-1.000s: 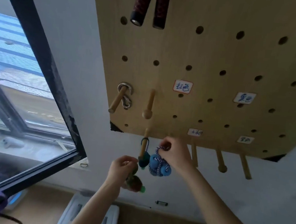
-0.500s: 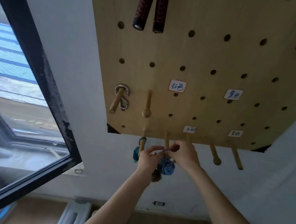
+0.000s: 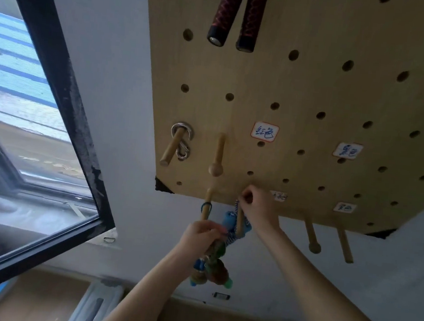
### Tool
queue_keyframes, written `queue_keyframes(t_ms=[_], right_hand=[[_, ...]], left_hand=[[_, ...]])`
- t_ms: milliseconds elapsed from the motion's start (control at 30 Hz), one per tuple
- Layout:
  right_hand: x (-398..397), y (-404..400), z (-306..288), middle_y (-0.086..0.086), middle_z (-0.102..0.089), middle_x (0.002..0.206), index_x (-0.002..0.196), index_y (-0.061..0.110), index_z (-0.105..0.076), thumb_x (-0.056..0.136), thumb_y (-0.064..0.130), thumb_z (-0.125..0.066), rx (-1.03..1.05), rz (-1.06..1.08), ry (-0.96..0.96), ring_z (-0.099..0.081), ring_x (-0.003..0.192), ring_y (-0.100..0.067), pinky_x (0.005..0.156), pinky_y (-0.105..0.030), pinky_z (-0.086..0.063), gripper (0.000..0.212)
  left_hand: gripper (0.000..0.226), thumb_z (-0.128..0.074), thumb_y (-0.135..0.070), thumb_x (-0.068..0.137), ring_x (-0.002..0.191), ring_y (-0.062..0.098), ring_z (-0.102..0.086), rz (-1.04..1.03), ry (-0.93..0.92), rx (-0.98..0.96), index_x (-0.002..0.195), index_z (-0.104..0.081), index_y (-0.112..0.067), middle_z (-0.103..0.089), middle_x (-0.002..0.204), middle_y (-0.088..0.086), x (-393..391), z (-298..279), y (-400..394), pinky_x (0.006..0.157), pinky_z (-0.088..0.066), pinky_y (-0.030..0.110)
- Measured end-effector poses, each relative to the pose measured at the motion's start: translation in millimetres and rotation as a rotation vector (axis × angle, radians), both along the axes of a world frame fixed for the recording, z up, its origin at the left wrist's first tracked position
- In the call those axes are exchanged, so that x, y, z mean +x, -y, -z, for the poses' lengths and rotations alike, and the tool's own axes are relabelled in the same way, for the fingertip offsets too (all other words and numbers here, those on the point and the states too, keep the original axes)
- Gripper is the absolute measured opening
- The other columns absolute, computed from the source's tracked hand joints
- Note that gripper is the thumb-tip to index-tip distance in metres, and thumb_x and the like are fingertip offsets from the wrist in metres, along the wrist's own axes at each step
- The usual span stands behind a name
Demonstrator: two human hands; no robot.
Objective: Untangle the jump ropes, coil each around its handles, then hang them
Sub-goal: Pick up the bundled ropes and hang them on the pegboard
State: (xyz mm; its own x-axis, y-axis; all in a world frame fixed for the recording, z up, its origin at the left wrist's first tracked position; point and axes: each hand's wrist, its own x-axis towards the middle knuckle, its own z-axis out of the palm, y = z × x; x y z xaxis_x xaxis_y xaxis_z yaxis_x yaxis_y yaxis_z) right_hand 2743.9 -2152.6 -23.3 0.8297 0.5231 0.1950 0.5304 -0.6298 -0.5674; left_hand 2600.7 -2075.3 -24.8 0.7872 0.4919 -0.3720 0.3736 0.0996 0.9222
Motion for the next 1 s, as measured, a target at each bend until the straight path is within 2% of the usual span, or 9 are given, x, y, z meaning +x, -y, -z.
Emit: queue_keyframes(t_ms=[67, 167, 233, 400, 567, 633, 733, 900, 1000], right_hand=[[-10.2, -1.6, 1.3, 0.005, -0.059, 0.091, 0.089, 0.021, -0.062, 0.088, 0.016, -0.058, -0.035, -0.231, 0.157, -0.055, 0.076, -0.009, 0.062, -0.018, -0.044, 0.007], [-25.9, -20.5, 1.7, -0.001, -0.055, 0.115, 0.119, 0.015, -0.06, 0.092, 0.004, -0.048, -0.121, -0.617, 0.101, -0.056, 0.097, -0.016, 0.08, -0.028, -0.048, 0.032], [-27.7, -33.5, 4.7, -0.005, -0.054, 0.118, 0.117, 0.008, -0.061, 0.093, 0.003, -0.046, -0.243, -0.722, 0.145, -0.055, 0.102, -0.018, 0.086, -0.031, -0.048, 0.029], [-9.2, -54.2, 9.1, -0.006, -0.054, 0.116, 0.108, 0.0, -0.062, 0.092, -0.001, -0.045, -0.309, -0.663, 0.166, -0.055, 0.101, -0.021, 0.087, -0.033, -0.047, 0.023], [-19.3, -50.7, -2.7, -0.005, -0.057, 0.12, 0.11, 0.006, -0.063, 0.093, 0.003, -0.044, -0.135, -0.515, 0.082, -0.052, 0.11, -0.02, 0.093, -0.028, -0.044, 0.026], [-38.7, -26.5, -8.3, 0.002, -0.06, 0.116, 0.107, 0.023, -0.064, 0.091, 0.005, -0.049, 0.024, -0.53, -0.127, -0.057, 0.105, -0.013, 0.088, -0.022, -0.047, 0.028], [-75.2, 9.9, -13.8, 0.012, -0.067, 0.103, 0.1, 0.041, -0.063, 0.089, 0.007, -0.055, 0.212, -0.561, -0.517, -0.062, 0.1, -0.004, 0.086, -0.019, -0.051, 0.036], [-88.3, 38.7, -17.0, 0.002, -0.069, 0.09, 0.095, 0.016, -0.066, 0.086, -0.003, -0.055, 0.545, -0.305, -0.814, -0.066, 0.08, -0.004, 0.073, -0.02, -0.053, 0.024], [-90.0, 58.5, -17.6, -0.003, -0.07, 0.085, 0.098, 0.007, -0.067, 0.078, 0.005, -0.062, 0.755, -0.278, -1.11, -0.066, 0.08, -0.01, 0.07, -0.019, -0.053, 0.021]], left_hand=[[0.02, -0.047, -0.004, 0.089, 0.077, 0.013, -0.057, -0.003, 0.001, -0.017, 0.091, -0.067, -0.008, -0.064, 0.089, 0.008, -10.5, 2.5, -3.7, 0.06, -0.045, 0.015], [0.022, -0.045, -0.005, 0.091, 0.074, 0.006, -0.057, 0.012, -0.019, -0.005, 0.093, -0.067, -0.007, -0.063, 0.083, 0.003, -18.7, 0.3, -8.5, 0.063, -0.046, 0.012], [0.02, -0.046, -0.007, 0.091, 0.078, 0.007, -0.057, 0.042, -0.04, 0.016, 0.09, -0.066, -0.011, -0.063, 0.085, 0.001, -22.1, -1.5, -12.1, 0.072, -0.046, 0.017], [0.02, -0.046, -0.008, 0.092, 0.075, 0.009, -0.058, 0.054, -0.032, -0.006, 0.089, -0.065, -0.013, -0.065, 0.086, 0.0, -32.9, -5.4, -25.1, 0.06, -0.047, 0.014], [0.022, -0.05, 0.005, 0.086, 0.081, 0.014, -0.062, 0.166, 0.061, 0.006, 0.089, -0.058, -0.016, -0.069, 0.083, -0.003, -46.1, -9.8, -32.7, 0.077, -0.051, 0.025], [0.023, -0.055, 0.006, 0.084, 0.084, 0.013, -0.065, 0.212, 0.147, -0.022, 0.094, -0.057, -0.015, -0.071, 0.083, -0.004, -52.3, -13.2, -37.7, 0.081, -0.05, 0.026], [0.019, -0.059, 0.003, 0.082, 0.079, 0.007, -0.068, 0.226, 0.225, -0.067, 0.093, -0.059, -0.012, -0.072, 0.082, -0.005, -54.0, -20.4, -38.1, 0.068, -0.054, 0.019], [0.017, -0.061, 0.001, 0.082, 0.065, 0.005, -0.065, 0.215, 0.222, -0.076, 0.094, -0.059, -0.011, -0.071, 0.087, 0.01, -38.0, -28.8, -23.7, 0.051, -0.046, 0.012], [0.018, -0.064, -0.002, 0.079, 0.068, 0.006, -0.066, 0.29, 0.238, -0.232, 0.091, -0.06, -0.015, -0.071, 0.078, 0.0, -31.5, -28.6, -21.7, 0.054, -0.048, 0.016]])
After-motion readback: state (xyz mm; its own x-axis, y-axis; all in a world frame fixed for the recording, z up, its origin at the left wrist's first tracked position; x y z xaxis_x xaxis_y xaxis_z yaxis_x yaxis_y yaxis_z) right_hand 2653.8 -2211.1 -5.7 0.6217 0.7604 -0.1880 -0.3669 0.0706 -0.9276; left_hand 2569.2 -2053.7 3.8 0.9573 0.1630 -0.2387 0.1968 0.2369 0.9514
